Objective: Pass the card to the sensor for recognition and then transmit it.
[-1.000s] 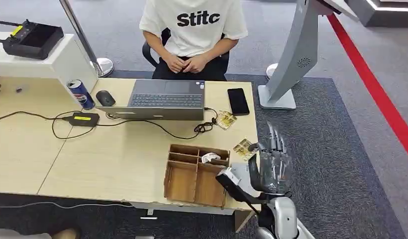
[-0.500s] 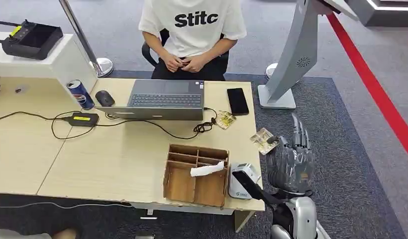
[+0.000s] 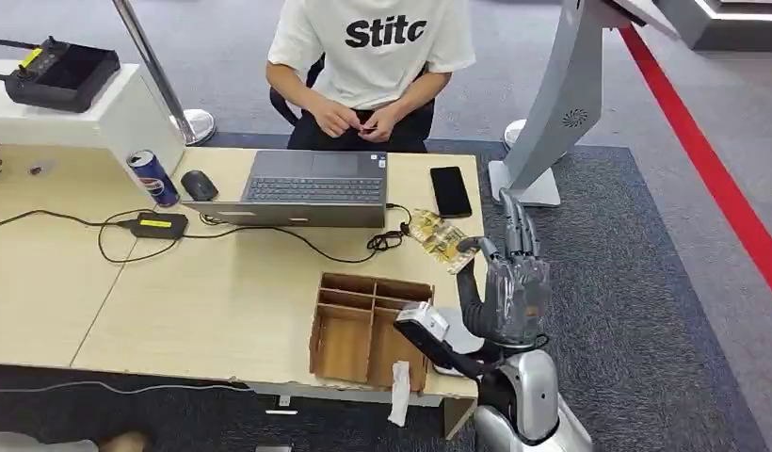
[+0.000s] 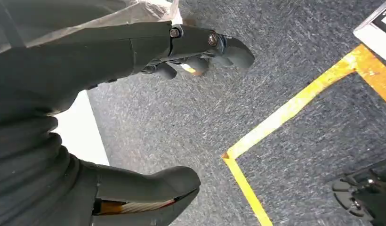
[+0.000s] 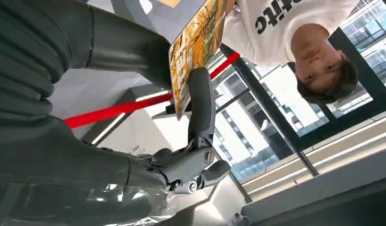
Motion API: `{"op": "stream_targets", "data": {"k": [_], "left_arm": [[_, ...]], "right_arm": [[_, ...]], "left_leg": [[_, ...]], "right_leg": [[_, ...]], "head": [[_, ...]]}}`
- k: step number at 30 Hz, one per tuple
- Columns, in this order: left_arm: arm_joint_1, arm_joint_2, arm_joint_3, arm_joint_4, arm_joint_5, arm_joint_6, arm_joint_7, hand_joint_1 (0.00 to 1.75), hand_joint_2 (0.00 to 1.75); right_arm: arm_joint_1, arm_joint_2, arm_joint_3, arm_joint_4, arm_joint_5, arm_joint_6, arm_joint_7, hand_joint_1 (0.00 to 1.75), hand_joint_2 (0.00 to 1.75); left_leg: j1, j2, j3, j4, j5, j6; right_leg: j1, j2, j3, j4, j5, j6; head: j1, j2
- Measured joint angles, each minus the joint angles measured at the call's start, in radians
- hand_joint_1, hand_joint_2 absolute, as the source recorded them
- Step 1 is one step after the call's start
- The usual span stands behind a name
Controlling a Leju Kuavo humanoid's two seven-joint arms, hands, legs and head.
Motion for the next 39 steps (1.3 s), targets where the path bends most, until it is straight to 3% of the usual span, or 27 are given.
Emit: {"op": "stream_targets", "data": {"k": [4,17,39], "left_arm": [[-0.006,-0.003,0.0,0.0,-0.002,0.0,0.002,0.0,1.75],[-0.035,-0.019,-0.001,-0.001,-0.032,-0.018,0.02,0.0,1.75],[-0.065,-0.036,-0.01,-0.002,-0.068,-0.04,0.034,0.0,1.75]], "right_arm": [[-0.023,0.026,0.015,0.024,-0.008,-0.005,-0.008,1.75,1.75],[-0.163,0.186,0.13,0.219,-0.084,-0.029,-0.077,1.75,1.75],[-0.293,0.341,0.246,0.466,-0.154,-0.03,-0.116,1.75,1.75]], "left_leg": [[0.0,0.0,-0.001,0.0,0.0,0.0],[0.001,0.0,-0.001,0.0,0.0,0.0],[0.001,0.001,-0.001,0.0,0.0,0.0]], "right_leg": [[0.0,0.0,0.0,0.0,0.0,0.0],[0.001,0.0,-0.001,0.0,0.0,0.0],[0.0,0.0,-0.001,0.0,0.0,0.0]], "head": [[0.0,0.0],[0.0,0.0],[0.0,0.0]]}}
